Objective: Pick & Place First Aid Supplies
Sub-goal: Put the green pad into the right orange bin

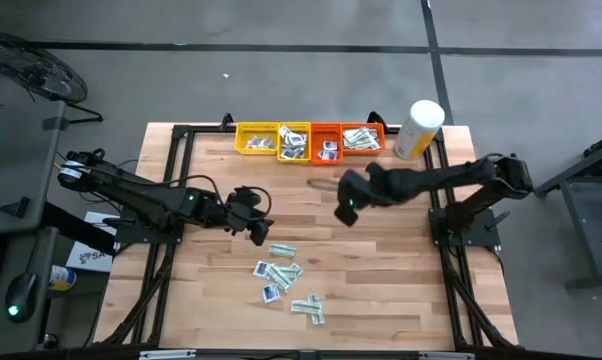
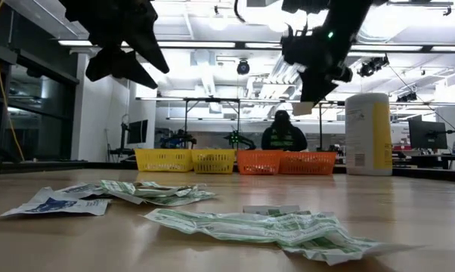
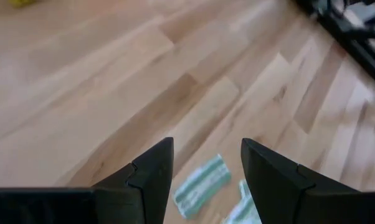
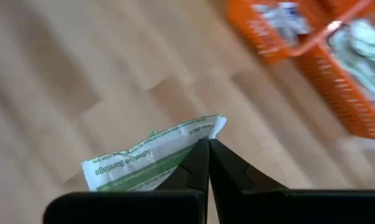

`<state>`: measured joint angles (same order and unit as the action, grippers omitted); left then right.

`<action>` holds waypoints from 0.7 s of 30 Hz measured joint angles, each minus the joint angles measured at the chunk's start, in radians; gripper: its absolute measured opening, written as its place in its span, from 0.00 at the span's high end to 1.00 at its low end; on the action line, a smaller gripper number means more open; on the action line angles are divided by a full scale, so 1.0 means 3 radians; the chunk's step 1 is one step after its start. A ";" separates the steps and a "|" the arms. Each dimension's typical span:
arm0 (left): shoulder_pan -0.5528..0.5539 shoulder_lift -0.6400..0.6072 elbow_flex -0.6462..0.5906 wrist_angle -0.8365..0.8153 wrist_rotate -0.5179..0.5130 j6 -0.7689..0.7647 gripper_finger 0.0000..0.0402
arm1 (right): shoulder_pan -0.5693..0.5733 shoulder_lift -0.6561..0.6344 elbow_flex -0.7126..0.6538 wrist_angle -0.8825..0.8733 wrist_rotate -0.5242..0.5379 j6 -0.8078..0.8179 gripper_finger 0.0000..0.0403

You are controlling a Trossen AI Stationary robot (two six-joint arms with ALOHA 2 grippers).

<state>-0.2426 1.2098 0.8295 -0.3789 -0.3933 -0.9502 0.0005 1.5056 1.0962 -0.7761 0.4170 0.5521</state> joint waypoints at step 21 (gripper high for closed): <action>0.0007 0.0000 -0.0001 0.0462 -0.1668 0.0073 0.54 | -0.2358 0.0008 0.0003 0.0668 -0.0480 -0.0320 1.00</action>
<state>-0.2405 1.2098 0.8291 -0.2403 -0.8938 -0.9283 -0.7070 1.5079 1.0969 -0.5757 0.2731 0.4561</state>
